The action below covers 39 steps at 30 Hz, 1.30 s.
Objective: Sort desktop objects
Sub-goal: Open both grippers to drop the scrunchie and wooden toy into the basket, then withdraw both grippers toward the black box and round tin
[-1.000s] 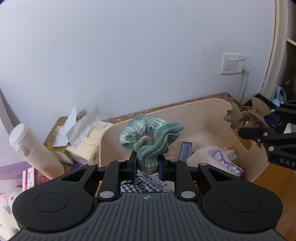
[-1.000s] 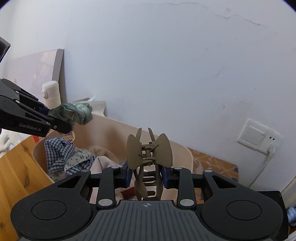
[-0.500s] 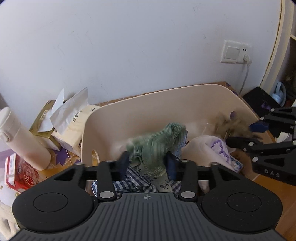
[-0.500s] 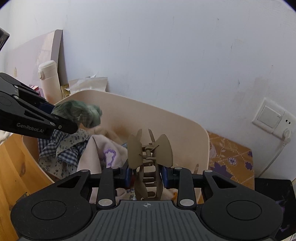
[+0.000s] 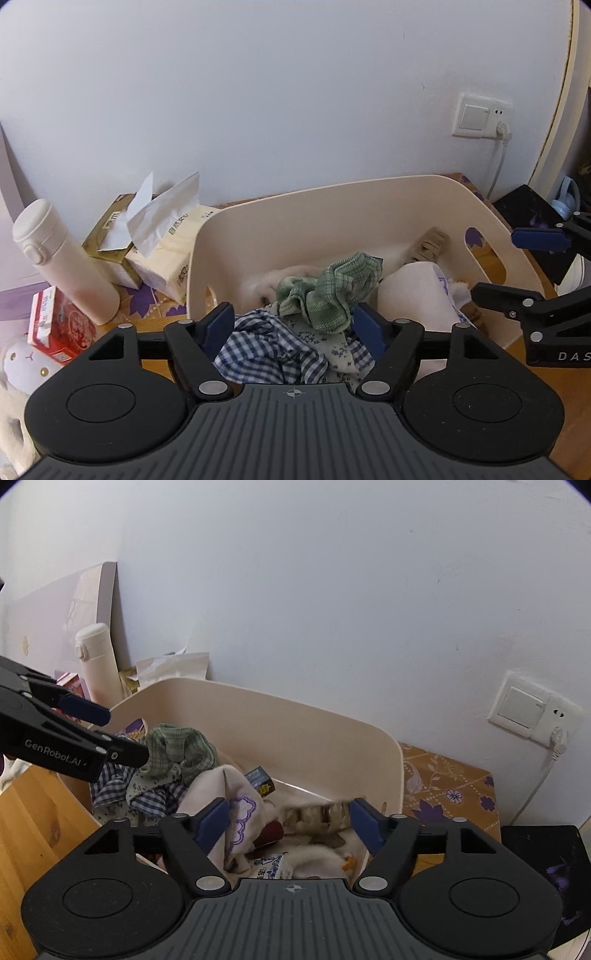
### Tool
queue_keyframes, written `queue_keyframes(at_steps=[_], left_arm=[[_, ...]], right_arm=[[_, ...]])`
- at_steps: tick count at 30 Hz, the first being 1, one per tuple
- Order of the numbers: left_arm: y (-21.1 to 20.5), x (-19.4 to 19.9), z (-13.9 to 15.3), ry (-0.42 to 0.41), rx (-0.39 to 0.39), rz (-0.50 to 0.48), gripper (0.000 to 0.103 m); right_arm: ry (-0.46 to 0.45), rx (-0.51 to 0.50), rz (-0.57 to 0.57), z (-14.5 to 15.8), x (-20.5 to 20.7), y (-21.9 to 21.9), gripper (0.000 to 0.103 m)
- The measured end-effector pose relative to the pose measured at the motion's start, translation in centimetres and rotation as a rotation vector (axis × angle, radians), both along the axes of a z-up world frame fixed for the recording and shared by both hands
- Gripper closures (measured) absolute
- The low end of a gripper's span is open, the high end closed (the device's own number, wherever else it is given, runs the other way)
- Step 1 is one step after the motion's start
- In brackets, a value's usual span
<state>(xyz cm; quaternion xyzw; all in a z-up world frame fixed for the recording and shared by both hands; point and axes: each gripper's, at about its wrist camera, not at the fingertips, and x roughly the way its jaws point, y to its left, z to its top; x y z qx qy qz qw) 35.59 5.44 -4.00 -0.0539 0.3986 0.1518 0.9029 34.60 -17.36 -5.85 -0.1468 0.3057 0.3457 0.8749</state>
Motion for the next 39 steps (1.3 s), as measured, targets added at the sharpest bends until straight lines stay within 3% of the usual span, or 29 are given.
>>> queue_keyframes(at_steps=[5, 10, 26, 39], left_arm=[[-0.2, -1.2, 0.9, -0.025, -0.003, 0.008, 0.028], [-0.4, -3.2, 1.7, -0.058, -0.003, 0.019, 0.026], [-1.8, -10.5, 2.7, -0.086, -0.013, 0.022, 0.025], [-2.3, -15.7, 0.2, -0.028, -0.05, 0.033, 0.025]], right_arm=[[-0.006, 0.024, -0.033, 0.8, -1.1, -0.8, 0.008], [0.001, 0.052, -0.072, 1.5, -2.7, -1.8, 0.0], [0.01, 0.016, -0.107, 1.7, -9.8, -3.4, 0.0], [0.034, -0.033, -0.147, 0.2, -13.7, -4.9, 0.0]])
